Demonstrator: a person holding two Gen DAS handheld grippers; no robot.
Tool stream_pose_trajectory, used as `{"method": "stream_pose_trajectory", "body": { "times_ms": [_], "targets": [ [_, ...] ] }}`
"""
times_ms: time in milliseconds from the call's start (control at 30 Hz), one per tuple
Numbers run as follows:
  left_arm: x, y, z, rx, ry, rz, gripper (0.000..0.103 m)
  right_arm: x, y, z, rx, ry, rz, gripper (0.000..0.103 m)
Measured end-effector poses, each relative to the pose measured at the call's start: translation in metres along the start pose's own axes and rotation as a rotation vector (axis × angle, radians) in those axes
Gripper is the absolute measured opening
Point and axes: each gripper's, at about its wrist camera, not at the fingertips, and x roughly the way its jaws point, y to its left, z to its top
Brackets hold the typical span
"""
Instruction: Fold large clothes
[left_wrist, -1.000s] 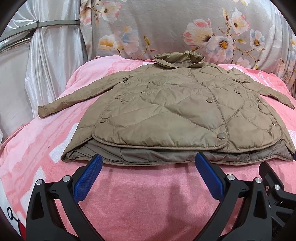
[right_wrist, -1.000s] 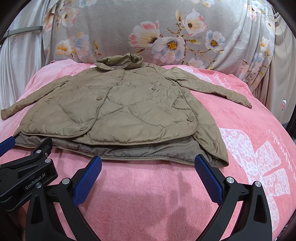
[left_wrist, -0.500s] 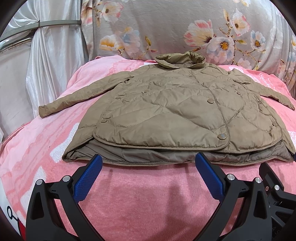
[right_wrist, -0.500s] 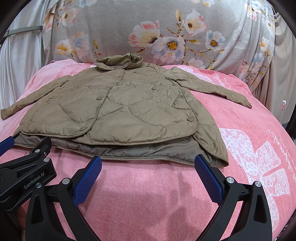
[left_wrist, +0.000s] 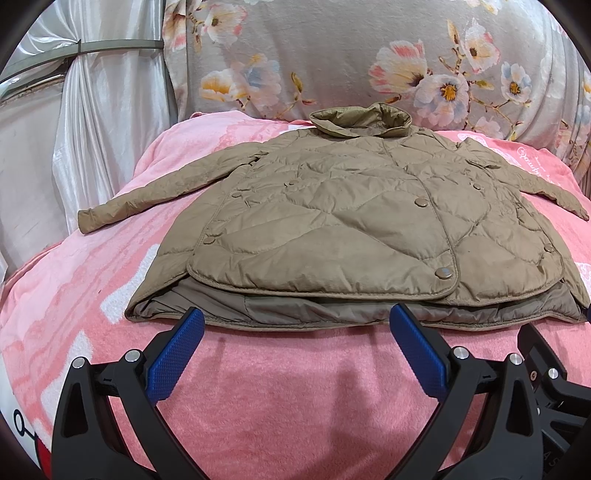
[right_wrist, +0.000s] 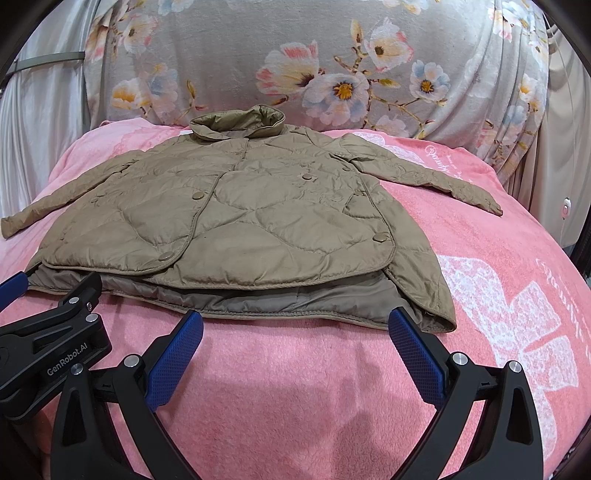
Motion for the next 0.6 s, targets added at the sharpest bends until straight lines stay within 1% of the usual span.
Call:
{"method": "stream_pose_trajectory", "body": {
  "times_ms": [600],
  "targets": [
    [-0.0002,0.0001,-0.0004,0.000,-0.002,-0.001,0.098,0.0002,0.0001,0.0000,-0.002,0.002,0.000,0.098]
  ]
}}
